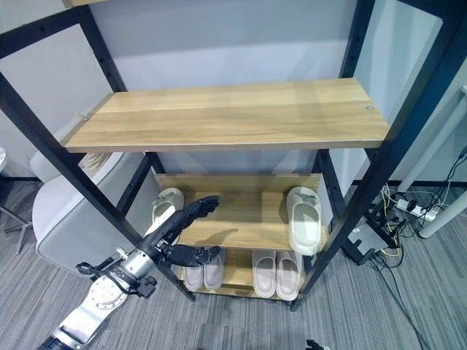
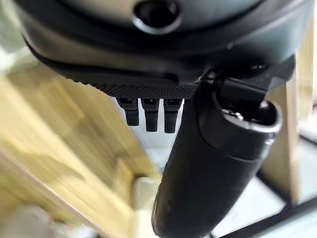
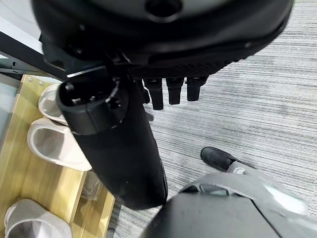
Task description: Arrange the slippers neatly on the shoe rack.
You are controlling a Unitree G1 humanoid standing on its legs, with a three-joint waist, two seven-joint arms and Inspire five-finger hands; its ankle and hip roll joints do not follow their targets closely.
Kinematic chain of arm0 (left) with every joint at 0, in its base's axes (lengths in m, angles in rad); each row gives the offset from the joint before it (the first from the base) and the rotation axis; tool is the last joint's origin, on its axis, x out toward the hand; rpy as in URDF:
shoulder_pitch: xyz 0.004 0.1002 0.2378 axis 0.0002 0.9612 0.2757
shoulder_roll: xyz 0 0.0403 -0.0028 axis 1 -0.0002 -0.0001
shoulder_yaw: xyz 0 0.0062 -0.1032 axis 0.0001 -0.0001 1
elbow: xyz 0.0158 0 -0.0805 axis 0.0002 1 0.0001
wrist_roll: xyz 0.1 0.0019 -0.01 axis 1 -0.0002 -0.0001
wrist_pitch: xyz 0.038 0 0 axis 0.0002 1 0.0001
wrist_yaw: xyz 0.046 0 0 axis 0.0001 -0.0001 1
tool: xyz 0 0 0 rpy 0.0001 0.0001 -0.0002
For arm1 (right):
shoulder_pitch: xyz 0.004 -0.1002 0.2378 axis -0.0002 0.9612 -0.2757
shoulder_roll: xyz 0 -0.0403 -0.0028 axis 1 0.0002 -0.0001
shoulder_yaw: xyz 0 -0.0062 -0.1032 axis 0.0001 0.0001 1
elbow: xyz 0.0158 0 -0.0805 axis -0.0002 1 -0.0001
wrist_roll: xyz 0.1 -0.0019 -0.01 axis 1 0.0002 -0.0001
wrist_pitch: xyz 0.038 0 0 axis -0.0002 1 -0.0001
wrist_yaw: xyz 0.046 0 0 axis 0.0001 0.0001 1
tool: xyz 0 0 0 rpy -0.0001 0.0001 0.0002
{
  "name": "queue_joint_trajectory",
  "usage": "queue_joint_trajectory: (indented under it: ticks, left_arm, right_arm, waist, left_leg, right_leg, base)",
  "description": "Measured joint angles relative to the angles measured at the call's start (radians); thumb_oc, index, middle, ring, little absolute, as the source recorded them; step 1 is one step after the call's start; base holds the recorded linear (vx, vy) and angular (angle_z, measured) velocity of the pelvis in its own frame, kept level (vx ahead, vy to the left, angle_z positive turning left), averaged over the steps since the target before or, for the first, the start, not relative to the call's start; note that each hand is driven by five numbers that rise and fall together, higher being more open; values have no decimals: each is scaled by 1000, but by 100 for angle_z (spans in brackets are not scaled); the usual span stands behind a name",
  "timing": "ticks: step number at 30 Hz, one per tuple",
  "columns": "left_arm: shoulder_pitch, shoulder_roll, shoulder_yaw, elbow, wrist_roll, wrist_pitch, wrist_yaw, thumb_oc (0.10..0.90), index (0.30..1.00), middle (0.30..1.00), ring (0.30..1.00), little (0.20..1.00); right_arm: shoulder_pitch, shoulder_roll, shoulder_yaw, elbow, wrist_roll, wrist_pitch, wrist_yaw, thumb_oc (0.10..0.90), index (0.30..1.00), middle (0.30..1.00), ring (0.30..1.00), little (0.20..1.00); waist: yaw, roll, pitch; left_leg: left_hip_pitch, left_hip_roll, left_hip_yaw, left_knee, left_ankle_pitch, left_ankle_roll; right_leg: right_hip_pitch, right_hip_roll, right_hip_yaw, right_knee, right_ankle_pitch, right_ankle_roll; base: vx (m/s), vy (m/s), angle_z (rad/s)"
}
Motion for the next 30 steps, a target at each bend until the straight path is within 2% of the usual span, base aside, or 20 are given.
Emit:
queue_joint_trajectory:
  ticks: [2, 6, 9, 13, 17, 22, 26, 30]
  left_arm:
    - [-33, 8, 63, 33, 142, -10, 62, 800, 900, 900, 900, 900]
    - [-78, 37, 150, 64, 298, -19, 149, 800, 900, 900, 900, 900]
    - [-118, 99, 155, 104, 417, -26, 218, 800, 900, 900, 900, 900]
    - [-154, 144, 155, 157, 543, -19, 281, 800, 900, 900, 900, 900]
    - [-204, 165, 143, 238, 610, -7, 319, 800, 900, 900, 900, 900]
    - [-266, 160, 133, 375, 664, 48, 365, 800, 900, 900, 900, 900]
    - [-300, 161, 92, 403, 727, 73, 406, 800, 900, 900, 900, 900]
    - [-324, 161, 61, 432, 731, 101, 430, 800, 900, 900, 900, 900]
  right_arm:
    - [2, -4, -9, -1, 0, -4, -6, 800, 900, 900, 900, 900]
    - [-5, -9, -8, -6, -1, -8, -7, 800, 900, 900, 900, 900]
    - [-5, -24, -7, -28, -2, -9, -7, 800, 900, 900, 900, 900]
    - [-15, -34, 3, -42, -2, -11, -8, 800, 900, 900, 900, 900]
    - [-20, -37, 9, -66, -3, -16, -9, 800, 900, 900, 900, 900]
    - [-41, -37, 29, -66, -12, -28, -20, 800, 900, 900, 900, 900]
    - [-54, -37, 40, -71, -16, -32, -31, 800, 900, 900, 900, 900]
    - [-67, -37, 44, -80, -16, -41, -34, 800, 900, 900, 900, 900]
  waist:
    - [-1, 10, 1]
    - [1, 9, 8]
    - [1, 16, 19]
    - [0, 6, 38]
    - [0, -1, 51]
    - [-3, -17, 63]
    - [-2, -17, 64]
    - [-4, -17, 64]
  left_leg:
    - [-24, -2, 3, 0, 4, 2]
    - [-49, -1, 12, 3, 6, 3]
    - [-83, -2, 19, 4, 12, 4]
    - [-118, -2, 37, 4, 15, 5]
    - [-148, -1, 43, 4, 19, 5]
    - [-157, -1, 50, 4, 20, 6]
    - [-168, -1, 51, 4, 22, 6]
    - [-185, -1, 57, 4, 23, 7]
  right_leg:
    - [-24, -2, 1, 0, 10, 1]
    - [-53, -3, 6, 0, 14, 1]
    - [-90, -5, 12, 1, 24, 2]
    - [-136, -7, 31, 1, 34, 3]
    - [-169, -6, 35, 1, 40, 2]
    - [-183, -6, 37, 1, 43, 2]
    - [-195, -7, 38, 1, 46, 2]
    - [-218, -7, 53, 1, 51, 2]
  base:
    - [5, -1, -5]
    - [-6, 8, -4]
    - [-18, 13, -8]
    - [-21, 9, -13]
    - [-14, -3, -6]
    - [8, -10, -3]
    - [0, 0, 0]
    - [-6, 4, -5]
